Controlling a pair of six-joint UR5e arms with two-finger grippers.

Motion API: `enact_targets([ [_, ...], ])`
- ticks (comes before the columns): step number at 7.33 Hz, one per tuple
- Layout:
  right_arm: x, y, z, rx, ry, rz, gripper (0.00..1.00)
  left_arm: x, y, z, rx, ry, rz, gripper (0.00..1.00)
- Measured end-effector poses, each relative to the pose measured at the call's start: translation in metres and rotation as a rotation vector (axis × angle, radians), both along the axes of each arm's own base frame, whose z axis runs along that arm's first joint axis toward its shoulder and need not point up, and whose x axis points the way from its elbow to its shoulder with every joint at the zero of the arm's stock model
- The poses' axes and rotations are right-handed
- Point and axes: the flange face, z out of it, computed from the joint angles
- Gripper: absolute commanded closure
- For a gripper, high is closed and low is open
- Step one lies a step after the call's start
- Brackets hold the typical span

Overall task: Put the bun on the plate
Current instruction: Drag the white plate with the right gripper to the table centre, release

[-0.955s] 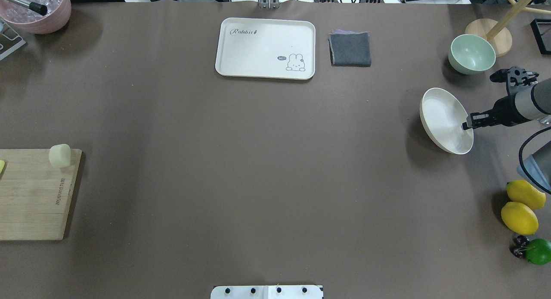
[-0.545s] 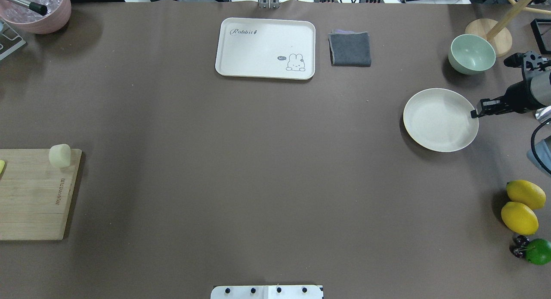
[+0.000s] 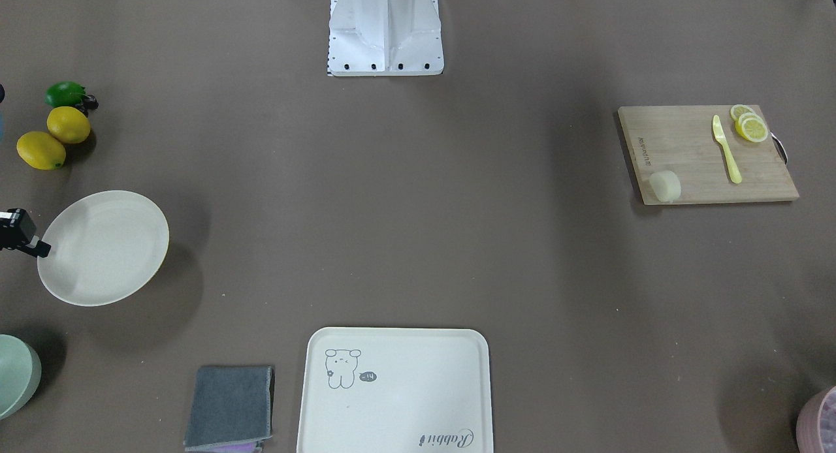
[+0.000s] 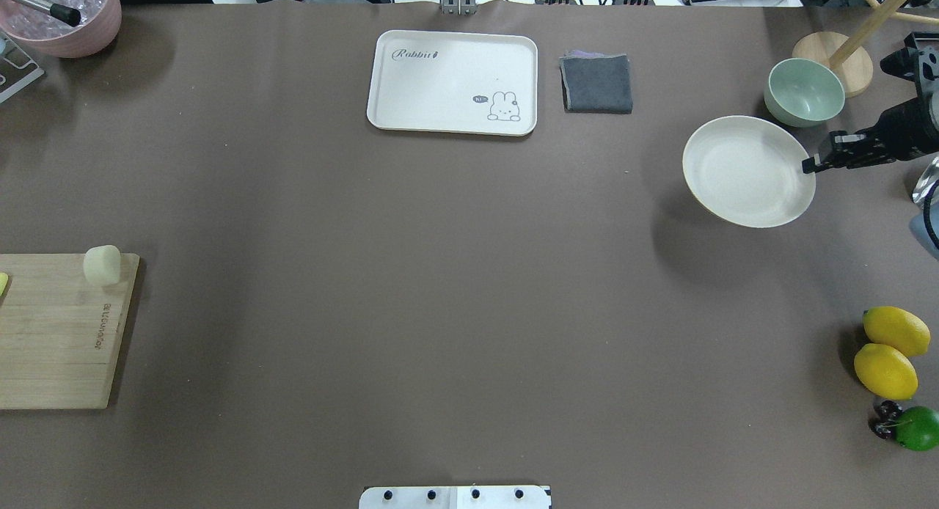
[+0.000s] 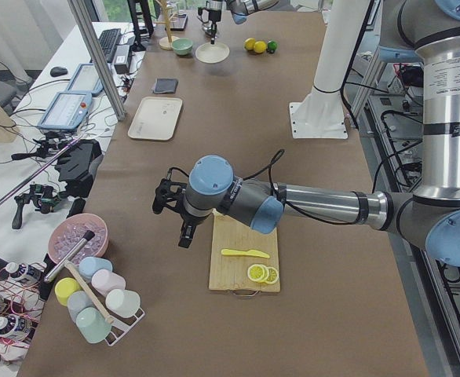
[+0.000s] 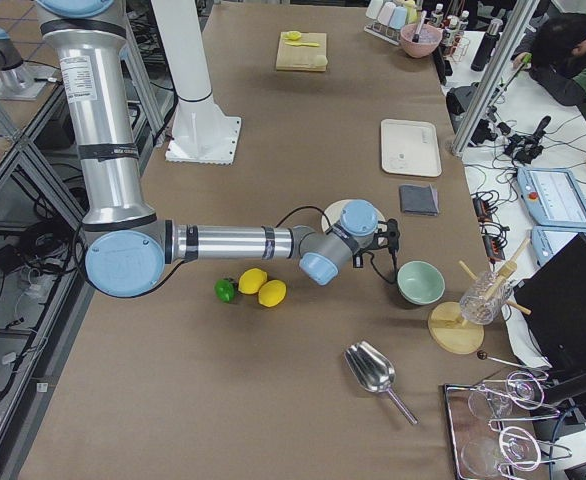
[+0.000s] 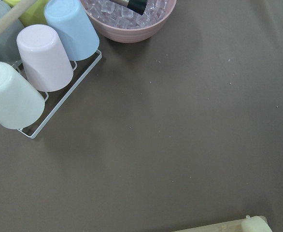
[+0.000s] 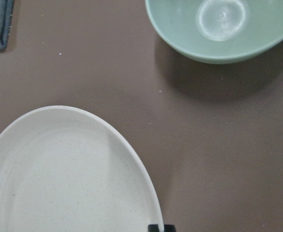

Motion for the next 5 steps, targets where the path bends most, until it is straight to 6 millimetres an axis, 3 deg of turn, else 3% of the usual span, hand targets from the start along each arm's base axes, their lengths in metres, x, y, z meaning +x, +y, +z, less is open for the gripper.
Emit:
enact_targets([
  [2, -0.059, 0.008, -0.069, -0.038, -0.042, 0.039, 1.0, 0.02, -0.002, -0.011, -0.044, 0.028, -0.03, 0.03],
  [5, -0.149, 0.062, -0.166, -0.078, -0.057, 0.086, 1.0, 0.102, -0.009, -0.021, -0.101, 0.02, -0.071, 0.03],
])
